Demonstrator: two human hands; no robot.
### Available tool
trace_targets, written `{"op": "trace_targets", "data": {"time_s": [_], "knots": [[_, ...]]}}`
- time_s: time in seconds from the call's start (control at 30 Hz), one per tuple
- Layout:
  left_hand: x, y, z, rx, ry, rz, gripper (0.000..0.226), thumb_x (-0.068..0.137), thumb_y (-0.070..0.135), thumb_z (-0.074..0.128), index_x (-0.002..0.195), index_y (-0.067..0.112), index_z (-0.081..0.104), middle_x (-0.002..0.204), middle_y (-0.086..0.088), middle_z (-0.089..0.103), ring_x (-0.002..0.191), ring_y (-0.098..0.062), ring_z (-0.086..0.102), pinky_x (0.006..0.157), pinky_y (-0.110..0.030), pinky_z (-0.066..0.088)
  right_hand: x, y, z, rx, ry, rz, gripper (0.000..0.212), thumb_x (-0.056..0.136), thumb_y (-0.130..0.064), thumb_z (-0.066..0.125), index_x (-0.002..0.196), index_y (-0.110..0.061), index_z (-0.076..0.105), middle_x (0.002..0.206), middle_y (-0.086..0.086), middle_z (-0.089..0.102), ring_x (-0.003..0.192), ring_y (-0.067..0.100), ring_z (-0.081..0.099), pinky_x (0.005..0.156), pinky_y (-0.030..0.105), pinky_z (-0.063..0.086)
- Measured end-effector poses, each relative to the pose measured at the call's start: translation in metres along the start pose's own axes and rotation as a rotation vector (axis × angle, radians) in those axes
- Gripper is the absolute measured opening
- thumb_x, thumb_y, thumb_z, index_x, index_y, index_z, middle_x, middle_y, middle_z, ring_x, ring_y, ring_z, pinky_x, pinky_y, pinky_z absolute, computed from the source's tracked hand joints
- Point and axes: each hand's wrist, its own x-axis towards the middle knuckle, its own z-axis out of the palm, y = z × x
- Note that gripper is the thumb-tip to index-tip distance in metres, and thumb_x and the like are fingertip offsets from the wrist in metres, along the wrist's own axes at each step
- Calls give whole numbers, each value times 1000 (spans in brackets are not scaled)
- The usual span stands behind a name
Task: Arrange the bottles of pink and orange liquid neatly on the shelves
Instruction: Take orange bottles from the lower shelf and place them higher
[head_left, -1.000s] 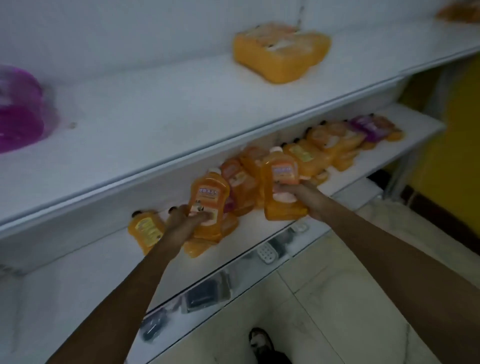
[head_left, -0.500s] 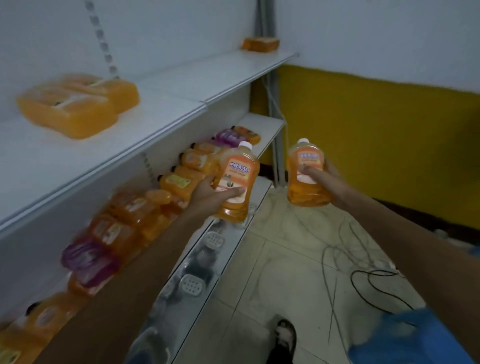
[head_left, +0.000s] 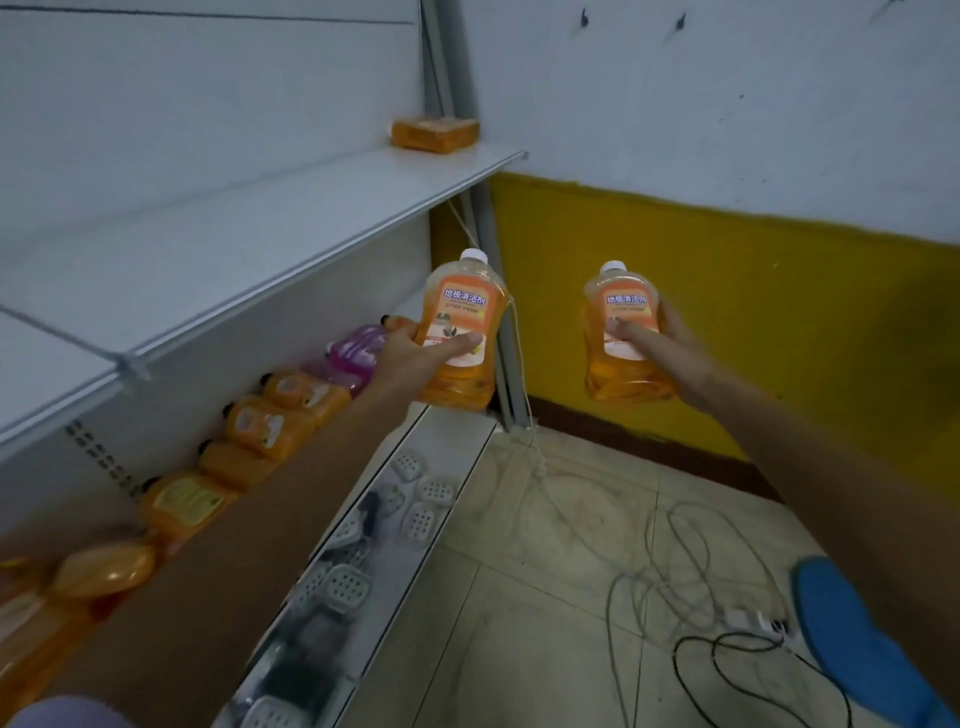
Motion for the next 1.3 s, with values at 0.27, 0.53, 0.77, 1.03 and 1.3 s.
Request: {"op": "trace_targets", "data": {"time_s": [0.27,0.53,0.77,1.03,1.3], "knots": [[110,50,60,78,-10,41,52,73,36,77,115,14,57,112,-5,64,101,-23,63,87,-38,53,126,-9,-7,-53,49,-80,69,84,-30,69,141,-25,30,119,0,55,95,17,60,70,30,49],[279,147,75,186,63,194,53,75,41,73,118,18,52,115,0,60,98,-16,58,80,-29,47,316,-63,6,-151,-16,-226,75,80,-39,71,141,-29,30,128,1,53,110,25,57,88,43,50],[392,184,48,159,298,181,71,74,44,74,132,15,44,131,-6,54,115,-25,54,86,-33,44,458,-111,40,-141,-97,-326,82,77,-43,72,142,-35,24,131,3,52,111,28,57,95,51,49],[464,176,5,170,660,84,66,71,45,76,122,11,54,124,-10,59,111,-27,57,82,-33,45,589,-169,132,-169,-379,-526,75,76,-37,75,137,-33,32,118,-6,55,106,18,57,86,34,49],[510,166,9,117,885,-56,64,76,46,71,126,10,51,125,-11,57,98,-20,51,80,-30,42,653,-191,209,-187,-745,-562,75,77,-41,74,138,-35,30,113,-9,53,101,16,56,71,26,48]]}}
